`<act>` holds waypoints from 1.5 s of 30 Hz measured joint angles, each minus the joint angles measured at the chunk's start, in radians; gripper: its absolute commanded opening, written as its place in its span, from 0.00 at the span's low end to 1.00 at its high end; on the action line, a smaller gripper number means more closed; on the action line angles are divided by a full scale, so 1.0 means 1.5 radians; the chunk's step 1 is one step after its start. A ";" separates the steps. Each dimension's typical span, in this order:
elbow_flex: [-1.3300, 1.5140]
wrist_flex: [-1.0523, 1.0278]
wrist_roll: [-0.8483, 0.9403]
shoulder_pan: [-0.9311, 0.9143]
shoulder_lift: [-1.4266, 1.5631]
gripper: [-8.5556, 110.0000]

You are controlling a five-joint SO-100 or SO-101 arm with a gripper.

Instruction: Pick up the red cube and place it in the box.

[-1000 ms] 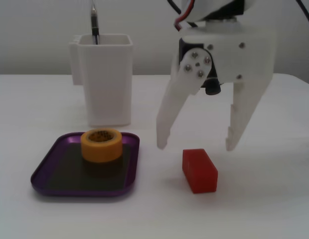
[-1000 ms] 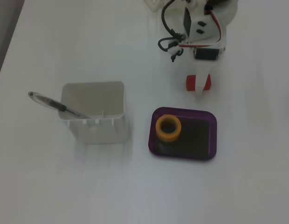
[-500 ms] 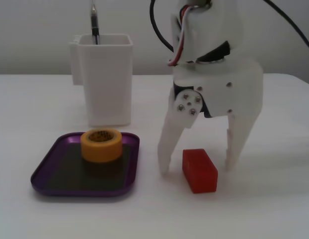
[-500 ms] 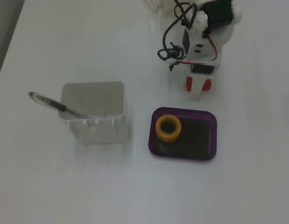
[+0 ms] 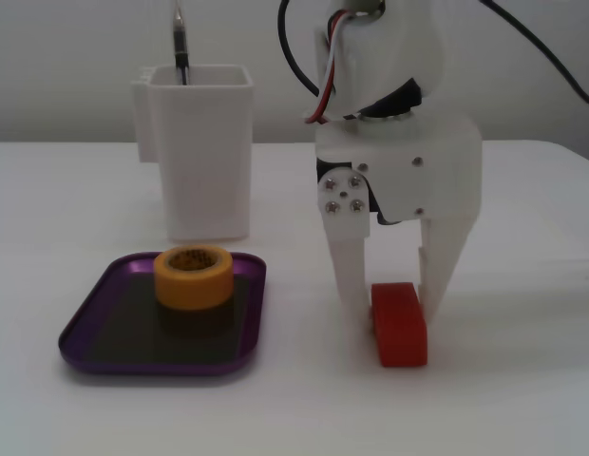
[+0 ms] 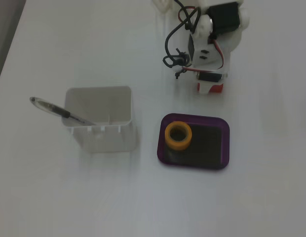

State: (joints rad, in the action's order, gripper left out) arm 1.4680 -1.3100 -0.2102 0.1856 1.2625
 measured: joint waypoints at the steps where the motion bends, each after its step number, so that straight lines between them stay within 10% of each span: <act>1: 0.000 -0.004 0.000 0.001 0.009 0.07; 18: -0.015 0.207 0.289 0.000 0.308 0.07; 45: -0.137 0.383 0.346 -0.072 -0.073 0.07</act>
State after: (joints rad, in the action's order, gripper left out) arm 1.2625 -0.7348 0.3083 0.0782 1.1536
